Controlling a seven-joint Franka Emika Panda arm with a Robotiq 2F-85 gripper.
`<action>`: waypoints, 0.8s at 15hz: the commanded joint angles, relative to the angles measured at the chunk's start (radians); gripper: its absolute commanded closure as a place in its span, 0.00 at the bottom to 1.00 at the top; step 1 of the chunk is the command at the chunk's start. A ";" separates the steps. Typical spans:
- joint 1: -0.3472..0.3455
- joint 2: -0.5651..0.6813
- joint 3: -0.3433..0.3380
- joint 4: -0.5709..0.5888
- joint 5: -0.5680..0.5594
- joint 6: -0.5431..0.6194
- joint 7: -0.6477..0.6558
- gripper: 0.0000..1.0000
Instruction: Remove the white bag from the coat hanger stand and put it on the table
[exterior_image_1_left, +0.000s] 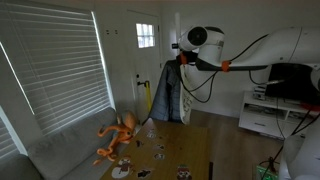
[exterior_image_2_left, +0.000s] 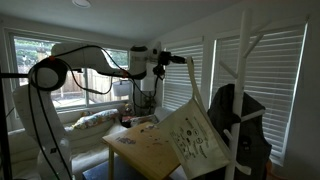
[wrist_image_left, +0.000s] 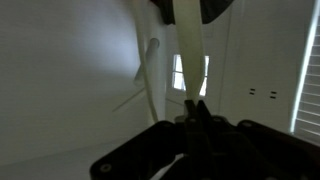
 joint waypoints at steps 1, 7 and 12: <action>0.032 0.000 -0.002 -0.016 0.108 0.116 -0.074 0.99; 0.064 0.035 0.017 -0.043 0.383 0.275 -0.263 0.99; 0.136 0.053 0.016 -0.058 0.714 0.323 -0.498 0.99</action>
